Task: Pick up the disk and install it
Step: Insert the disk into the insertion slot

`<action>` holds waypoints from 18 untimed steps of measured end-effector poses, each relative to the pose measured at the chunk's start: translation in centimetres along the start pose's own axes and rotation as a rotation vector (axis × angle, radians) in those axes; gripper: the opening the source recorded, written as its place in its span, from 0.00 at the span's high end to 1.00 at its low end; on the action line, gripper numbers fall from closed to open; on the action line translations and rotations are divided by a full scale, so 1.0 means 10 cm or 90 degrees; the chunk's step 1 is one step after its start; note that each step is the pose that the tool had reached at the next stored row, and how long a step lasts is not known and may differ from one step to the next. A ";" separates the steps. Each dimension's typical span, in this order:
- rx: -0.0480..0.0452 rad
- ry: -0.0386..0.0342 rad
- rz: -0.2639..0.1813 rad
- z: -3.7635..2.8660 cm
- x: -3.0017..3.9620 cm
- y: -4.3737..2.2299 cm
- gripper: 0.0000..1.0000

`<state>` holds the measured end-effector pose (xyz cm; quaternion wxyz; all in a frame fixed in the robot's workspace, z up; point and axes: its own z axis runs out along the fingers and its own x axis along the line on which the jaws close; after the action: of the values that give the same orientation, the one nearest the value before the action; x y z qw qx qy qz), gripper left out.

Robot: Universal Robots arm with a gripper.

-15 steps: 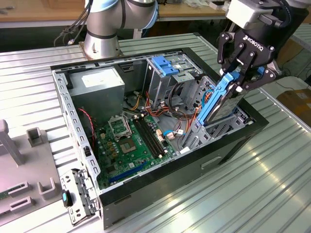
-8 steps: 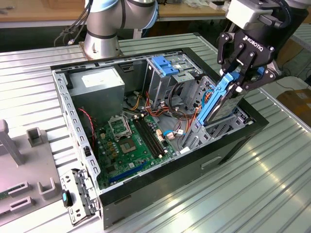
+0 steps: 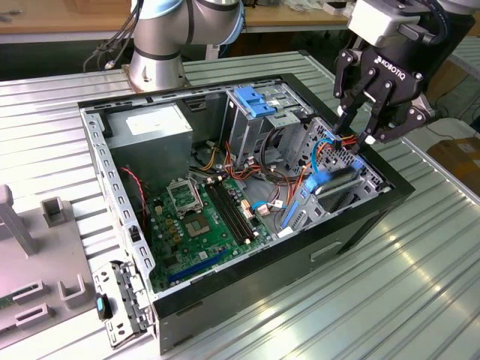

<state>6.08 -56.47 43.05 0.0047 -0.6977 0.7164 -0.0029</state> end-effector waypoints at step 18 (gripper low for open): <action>0.0002 0.0031 0.000 0.311 -0.005 -0.241 0.89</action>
<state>8.52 -56.47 39.97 0.0031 -0.6977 0.7164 -0.0047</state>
